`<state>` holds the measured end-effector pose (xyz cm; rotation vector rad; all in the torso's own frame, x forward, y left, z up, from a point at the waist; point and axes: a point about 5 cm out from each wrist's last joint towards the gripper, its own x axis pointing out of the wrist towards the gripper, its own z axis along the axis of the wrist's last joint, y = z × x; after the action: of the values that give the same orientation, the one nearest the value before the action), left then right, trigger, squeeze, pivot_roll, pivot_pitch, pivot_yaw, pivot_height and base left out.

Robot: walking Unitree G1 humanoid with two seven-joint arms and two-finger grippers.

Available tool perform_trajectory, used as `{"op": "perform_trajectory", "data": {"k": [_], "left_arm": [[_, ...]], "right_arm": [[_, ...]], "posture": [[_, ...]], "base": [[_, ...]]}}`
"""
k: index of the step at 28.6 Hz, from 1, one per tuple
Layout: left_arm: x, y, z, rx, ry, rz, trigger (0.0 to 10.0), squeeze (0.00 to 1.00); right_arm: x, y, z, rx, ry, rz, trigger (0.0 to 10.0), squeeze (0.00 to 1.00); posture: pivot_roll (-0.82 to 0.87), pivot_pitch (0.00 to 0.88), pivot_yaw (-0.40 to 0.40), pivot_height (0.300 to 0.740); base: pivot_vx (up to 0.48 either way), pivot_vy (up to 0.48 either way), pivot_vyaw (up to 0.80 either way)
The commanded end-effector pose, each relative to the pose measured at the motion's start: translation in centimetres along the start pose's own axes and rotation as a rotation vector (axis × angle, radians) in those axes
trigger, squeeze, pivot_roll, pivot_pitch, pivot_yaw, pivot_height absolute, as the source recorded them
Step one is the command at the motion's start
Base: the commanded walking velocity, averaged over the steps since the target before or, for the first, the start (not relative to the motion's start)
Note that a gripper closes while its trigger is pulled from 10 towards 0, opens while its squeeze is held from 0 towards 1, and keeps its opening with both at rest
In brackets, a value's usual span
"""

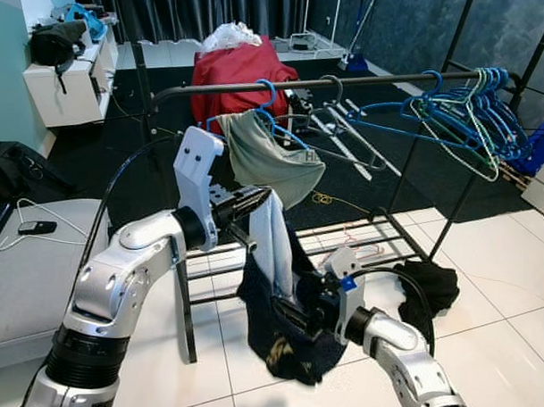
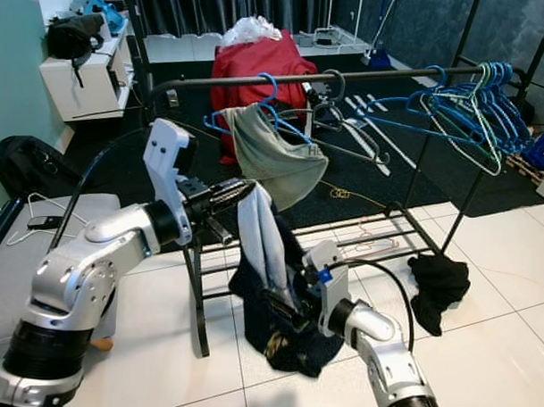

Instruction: Hang hanger

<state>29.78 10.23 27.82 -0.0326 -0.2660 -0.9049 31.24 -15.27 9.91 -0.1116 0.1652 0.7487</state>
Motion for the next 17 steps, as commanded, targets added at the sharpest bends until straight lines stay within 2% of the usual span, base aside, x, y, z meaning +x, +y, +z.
{"op": "perform_trajectory", "data": {"k": [1,2,3,5,9,17], "left_arm": [[-0.3,-0.5,1.3,-0.003,-0.052,-0.063,10.0,0.00],[-0.3,-0.5,1.3,-0.003,-0.052,-0.063,10.0,0.00],[-0.3,-1.0,1.5,-0.018,-0.067,-0.113,10.0,0.00],[-0.3,-1.0,1.5,-0.018,-0.067,-0.113,10.0,0.00],[-0.1,-0.9,1.1,-0.007,-0.054,-0.116,10.0,0.00],[0.0,-1.0,1.3,-0.011,-0.060,-0.132,10.0,0.00]], "right_arm": [[-0.2,-1.0,0.2,-0.017,-0.004,-0.045,10.0,0.00],[-0.2,-1.0,0.2,-0.017,-0.004,-0.045,10.0,0.00],[-0.4,-1.7,0.3,-0.037,-0.005,-0.077,10.0,0.00],[-0.4,-1.7,0.3,-0.037,-0.005,-0.077,10.0,0.00],[-0.5,-2.4,1.4,-0.098,-0.036,-0.107,10.0,0.00],[-0.2,-2.4,1.6,-0.078,-0.071,-0.110,10.0,0.00]], "posture": [[-0.09,0.076,0.000,0.740],[-0.09,0.076,0.000,0.740],[-0.09,0.076,-0.003,0.740],[-0.09,0.076,-0.003,0.740],[-0.09,0.074,-0.003,0.740],[-0.09,0.072,0.002,0.740]], "base": [[0.000,0.000,0.00],[0.000,0.000,0.00],[0.000,0.000,0.00],[0.000,0.000,0.00],[0.000,0.000,0.00],[0.000,0.000,0.00]]}}
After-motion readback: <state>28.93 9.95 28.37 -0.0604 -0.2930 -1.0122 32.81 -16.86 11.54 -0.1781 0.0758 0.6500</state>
